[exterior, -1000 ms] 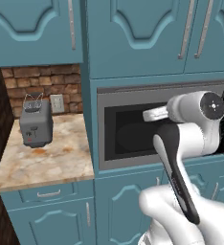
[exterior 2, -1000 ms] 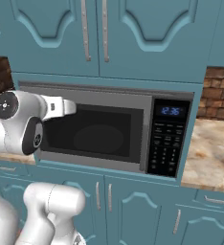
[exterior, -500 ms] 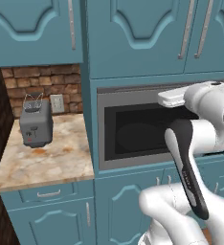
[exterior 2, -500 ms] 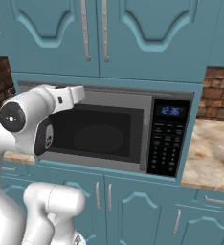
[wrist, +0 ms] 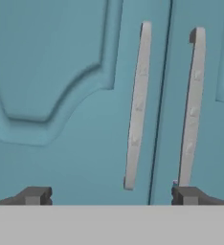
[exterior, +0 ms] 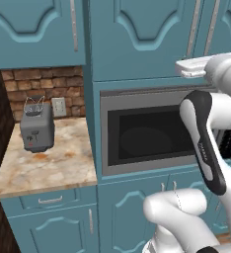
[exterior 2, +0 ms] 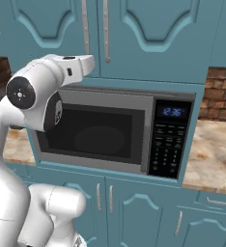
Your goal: Get the candle and the liquor from the cabinet and move them to the dining counter.
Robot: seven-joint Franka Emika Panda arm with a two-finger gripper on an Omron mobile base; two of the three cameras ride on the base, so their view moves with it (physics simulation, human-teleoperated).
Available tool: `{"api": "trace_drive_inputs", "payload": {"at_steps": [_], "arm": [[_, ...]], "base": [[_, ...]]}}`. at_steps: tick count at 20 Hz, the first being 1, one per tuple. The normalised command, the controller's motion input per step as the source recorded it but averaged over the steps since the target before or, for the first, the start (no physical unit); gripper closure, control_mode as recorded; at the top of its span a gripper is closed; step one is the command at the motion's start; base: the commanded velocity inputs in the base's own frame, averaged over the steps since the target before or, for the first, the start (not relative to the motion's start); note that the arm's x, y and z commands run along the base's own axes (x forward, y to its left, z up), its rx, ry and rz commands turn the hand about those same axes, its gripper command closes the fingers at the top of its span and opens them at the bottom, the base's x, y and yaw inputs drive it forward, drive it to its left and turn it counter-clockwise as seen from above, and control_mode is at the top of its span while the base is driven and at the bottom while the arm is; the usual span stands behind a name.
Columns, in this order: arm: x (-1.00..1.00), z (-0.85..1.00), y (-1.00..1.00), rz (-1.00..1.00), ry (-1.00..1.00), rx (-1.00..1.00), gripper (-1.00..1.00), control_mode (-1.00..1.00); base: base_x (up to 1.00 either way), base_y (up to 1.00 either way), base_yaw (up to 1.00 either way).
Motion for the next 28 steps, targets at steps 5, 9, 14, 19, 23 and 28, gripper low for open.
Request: {"api": "trace_drive_inputs", "payload": {"at_steps": [5,9,14,19,23,28], "arm": [[0.07,0.45,0.00,0.00,-0.03,0.02,-1.00,-1.00],[0.00,0.05,0.00,0.00,-0.13,0.00,-1.00,-1.00],[0.00,0.00,0.00,0.00,-0.16,0.00,-1.00,-1.00],[0.03,0.00,0.00,0.00,-0.10,0.00,-1.00,-1.00],[0.16,0.00,0.00,0.00,-0.03,0.01,-1.00,-1.00],[0.23,0.00,-0.01,0.00,-0.02,0.00,-1.00,-1.00]], "base": [[0.00,0.00,0.00],[0.00,0.00,0.00],[0.00,0.00,0.00],[0.00,0.00,0.00],[0.00,0.00,0.00],[0.00,0.00,0.00]]}}
